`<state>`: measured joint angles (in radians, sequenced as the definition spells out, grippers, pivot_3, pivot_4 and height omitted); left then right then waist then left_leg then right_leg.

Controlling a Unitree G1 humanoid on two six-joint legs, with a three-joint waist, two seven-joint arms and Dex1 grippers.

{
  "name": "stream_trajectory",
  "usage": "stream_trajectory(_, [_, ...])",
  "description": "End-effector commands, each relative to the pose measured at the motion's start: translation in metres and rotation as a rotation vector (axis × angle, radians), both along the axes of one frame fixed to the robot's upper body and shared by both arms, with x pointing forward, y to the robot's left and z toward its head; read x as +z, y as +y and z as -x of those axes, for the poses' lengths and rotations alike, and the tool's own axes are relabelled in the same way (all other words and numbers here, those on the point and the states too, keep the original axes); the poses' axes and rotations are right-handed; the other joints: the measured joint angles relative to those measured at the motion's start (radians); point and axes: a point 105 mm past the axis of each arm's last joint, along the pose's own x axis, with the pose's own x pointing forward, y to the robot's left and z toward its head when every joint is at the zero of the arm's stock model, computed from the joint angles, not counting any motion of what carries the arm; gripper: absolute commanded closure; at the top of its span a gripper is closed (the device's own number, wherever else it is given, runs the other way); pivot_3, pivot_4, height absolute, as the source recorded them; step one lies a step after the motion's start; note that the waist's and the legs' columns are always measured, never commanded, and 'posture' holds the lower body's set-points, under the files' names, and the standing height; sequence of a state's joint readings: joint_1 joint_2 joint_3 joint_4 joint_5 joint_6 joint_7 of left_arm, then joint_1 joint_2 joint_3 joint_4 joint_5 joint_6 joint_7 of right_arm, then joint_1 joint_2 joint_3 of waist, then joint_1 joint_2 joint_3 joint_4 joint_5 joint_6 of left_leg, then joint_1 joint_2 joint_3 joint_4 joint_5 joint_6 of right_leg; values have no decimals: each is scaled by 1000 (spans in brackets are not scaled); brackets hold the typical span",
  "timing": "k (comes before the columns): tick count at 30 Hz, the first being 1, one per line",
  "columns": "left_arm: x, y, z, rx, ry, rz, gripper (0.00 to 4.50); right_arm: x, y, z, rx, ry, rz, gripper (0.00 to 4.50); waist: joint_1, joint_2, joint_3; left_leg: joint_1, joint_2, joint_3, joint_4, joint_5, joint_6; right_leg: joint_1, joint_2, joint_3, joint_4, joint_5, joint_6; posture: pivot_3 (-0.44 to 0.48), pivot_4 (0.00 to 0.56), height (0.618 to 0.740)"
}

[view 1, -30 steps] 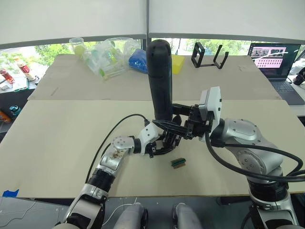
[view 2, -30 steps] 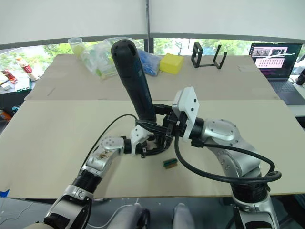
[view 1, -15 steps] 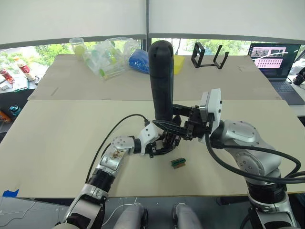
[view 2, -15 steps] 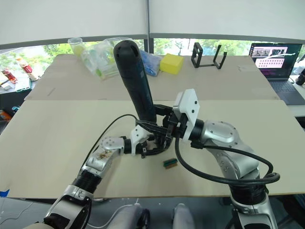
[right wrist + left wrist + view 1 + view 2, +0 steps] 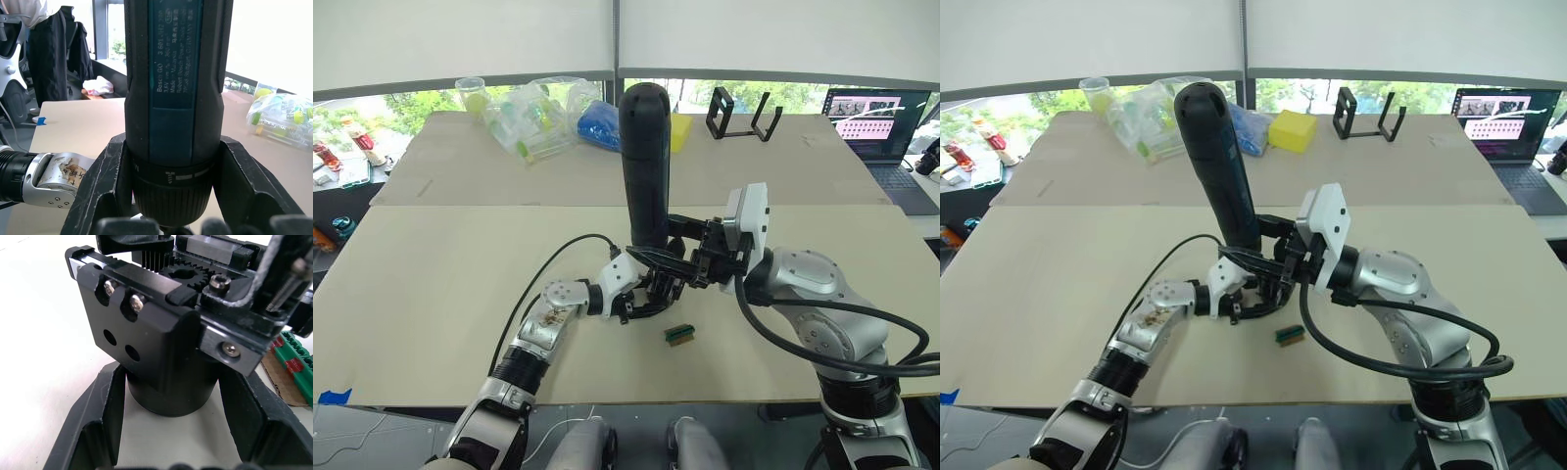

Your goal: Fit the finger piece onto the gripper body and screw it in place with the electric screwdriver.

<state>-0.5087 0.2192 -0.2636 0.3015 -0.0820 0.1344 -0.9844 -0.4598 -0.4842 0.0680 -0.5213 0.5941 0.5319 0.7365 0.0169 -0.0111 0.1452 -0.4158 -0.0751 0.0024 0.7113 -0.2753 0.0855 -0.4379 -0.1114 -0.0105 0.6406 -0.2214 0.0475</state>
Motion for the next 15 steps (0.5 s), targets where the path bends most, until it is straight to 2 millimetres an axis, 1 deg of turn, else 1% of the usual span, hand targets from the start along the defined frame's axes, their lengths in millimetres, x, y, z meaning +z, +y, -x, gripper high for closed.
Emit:
stream_trajectory(1, [16,-8,3,-33,-47,44,2206,6,1,6,12,-34,-20,2603,0,0,0,0,0,0,0,0,0,0,0,0,0,0,0,0,150,740])
stream_trajectory(15, [15,-8,3,-34,-48,44,2206,8,2,7,19,-46,-22,2603,0,0,0,0,0,0,0,0,0,0,0,0,0,0,0,0,150,740])
